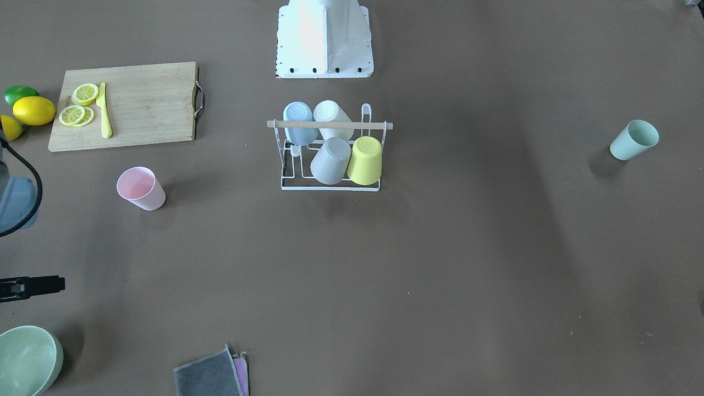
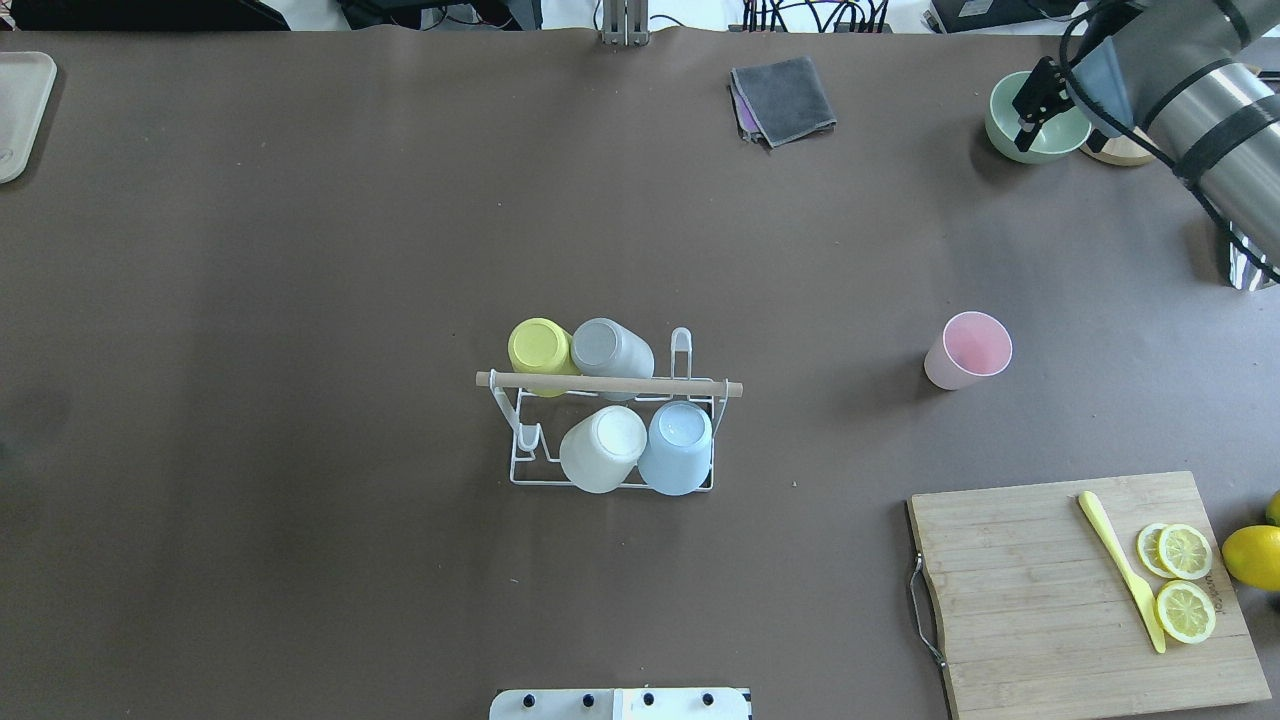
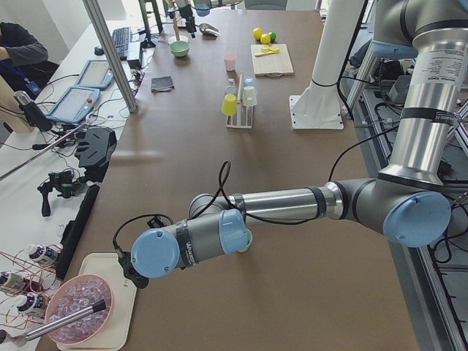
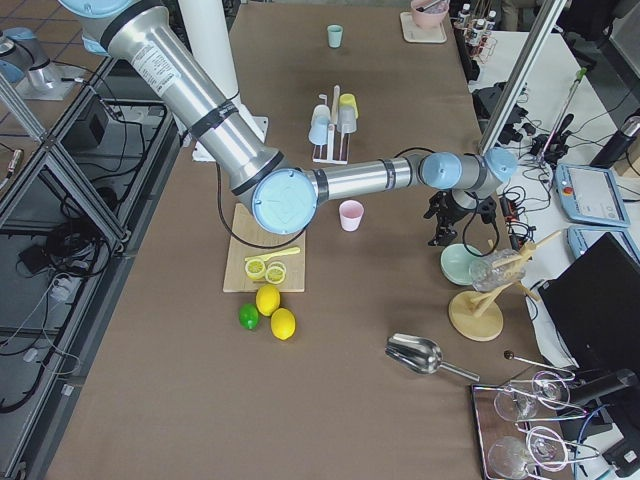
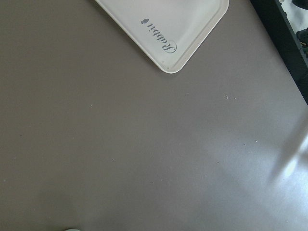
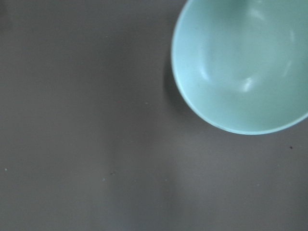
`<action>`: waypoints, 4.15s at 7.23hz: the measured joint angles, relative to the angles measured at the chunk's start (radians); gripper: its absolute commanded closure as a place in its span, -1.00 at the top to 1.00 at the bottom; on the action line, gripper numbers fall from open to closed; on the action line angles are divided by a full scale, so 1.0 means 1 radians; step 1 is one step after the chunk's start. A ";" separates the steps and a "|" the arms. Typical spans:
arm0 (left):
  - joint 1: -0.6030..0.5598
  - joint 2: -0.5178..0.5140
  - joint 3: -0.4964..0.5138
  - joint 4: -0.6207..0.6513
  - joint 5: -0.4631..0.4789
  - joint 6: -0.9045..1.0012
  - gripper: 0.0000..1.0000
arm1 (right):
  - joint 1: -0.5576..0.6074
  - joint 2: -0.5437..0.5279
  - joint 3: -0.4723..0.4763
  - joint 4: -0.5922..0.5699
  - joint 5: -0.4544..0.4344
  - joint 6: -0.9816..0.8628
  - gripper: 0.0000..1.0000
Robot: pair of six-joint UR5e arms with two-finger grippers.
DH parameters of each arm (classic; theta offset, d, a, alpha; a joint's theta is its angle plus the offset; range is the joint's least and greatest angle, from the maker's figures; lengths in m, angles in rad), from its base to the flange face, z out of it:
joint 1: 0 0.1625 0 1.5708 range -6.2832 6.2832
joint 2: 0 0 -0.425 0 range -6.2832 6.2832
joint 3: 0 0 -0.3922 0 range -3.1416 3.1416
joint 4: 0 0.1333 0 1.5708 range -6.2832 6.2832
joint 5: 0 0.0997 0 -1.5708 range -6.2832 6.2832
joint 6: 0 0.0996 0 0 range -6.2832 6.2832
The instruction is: Place cup on cup holder
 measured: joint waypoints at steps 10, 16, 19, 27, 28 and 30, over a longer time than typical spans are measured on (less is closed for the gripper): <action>0.085 -0.106 0.129 0.228 0.207 0.472 0.94 | -0.165 0.156 0.040 -0.422 -0.088 -0.174 1.00; 0.217 -0.278 0.243 0.687 0.208 0.495 0.95 | -0.363 0.131 0.120 -0.544 -0.189 -0.253 1.00; 0.252 -0.328 0.352 0.733 0.188 0.495 0.95 | -0.372 0.085 0.169 -0.605 -0.273 -0.450 1.00; 0.377 -0.274 0.541 0.620 0.009 0.557 0.95 | -0.433 0.072 0.173 -0.638 -0.512 -0.594 1.00; 0.377 -0.267 0.544 0.619 0.007 0.563 0.95 | -0.432 0.074 0.164 -0.638 -0.544 -0.616 1.00; 0.378 -0.258 0.549 0.621 0.006 0.568 0.95 | -0.428 0.078 0.148 -0.636 -0.563 -0.626 1.00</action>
